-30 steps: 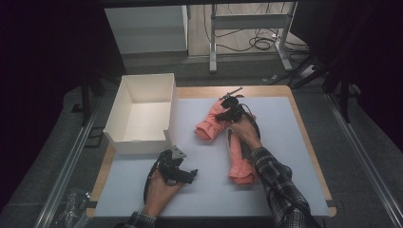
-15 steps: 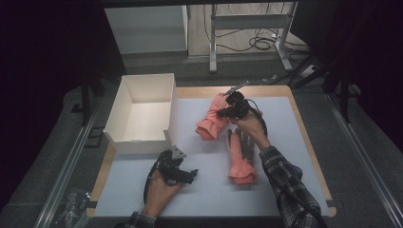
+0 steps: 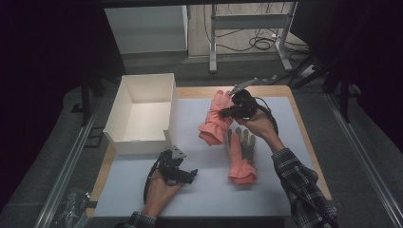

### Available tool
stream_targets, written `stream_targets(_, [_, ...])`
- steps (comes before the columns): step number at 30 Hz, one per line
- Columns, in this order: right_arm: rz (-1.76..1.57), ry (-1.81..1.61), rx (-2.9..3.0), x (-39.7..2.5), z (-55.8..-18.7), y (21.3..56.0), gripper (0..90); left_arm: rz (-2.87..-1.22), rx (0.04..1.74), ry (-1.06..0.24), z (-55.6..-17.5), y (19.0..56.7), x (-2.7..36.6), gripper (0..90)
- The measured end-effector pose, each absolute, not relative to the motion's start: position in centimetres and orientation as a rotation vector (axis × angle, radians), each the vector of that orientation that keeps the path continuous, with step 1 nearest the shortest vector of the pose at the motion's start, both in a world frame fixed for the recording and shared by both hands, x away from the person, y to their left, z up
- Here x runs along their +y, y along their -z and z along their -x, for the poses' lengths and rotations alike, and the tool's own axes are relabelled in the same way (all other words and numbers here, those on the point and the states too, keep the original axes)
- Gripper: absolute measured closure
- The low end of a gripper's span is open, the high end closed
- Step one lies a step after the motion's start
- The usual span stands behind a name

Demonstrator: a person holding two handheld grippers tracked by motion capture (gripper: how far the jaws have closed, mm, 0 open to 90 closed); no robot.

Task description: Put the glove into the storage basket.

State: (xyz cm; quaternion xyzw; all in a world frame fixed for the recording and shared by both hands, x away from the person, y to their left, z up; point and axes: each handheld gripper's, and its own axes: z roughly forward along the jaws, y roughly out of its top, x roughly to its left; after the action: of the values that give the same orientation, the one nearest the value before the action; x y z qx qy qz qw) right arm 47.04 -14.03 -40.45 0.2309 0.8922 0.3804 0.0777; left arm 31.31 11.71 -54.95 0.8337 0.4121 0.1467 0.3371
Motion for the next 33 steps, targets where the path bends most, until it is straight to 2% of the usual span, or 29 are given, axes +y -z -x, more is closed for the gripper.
stream_targets(21, [-0.424,-1.127,2.819,-20.3,-41.4,39.3,86.3,-2.174,1.072,-0.383,-31.3,54.9,11.7,0.0])
stream_targets(28, [-0.355,-1.130,2.881,-22.1,-40.5,40.0,86.2,-2.171,1.075,-0.383,-31.3,54.9,11.7,0.0])
stream_targets(33, [-0.296,-1.103,2.935,-22.1,-40.5,41.9,85.9,-2.173,1.073,-0.382,-31.3,54.9,11.7,0.0])
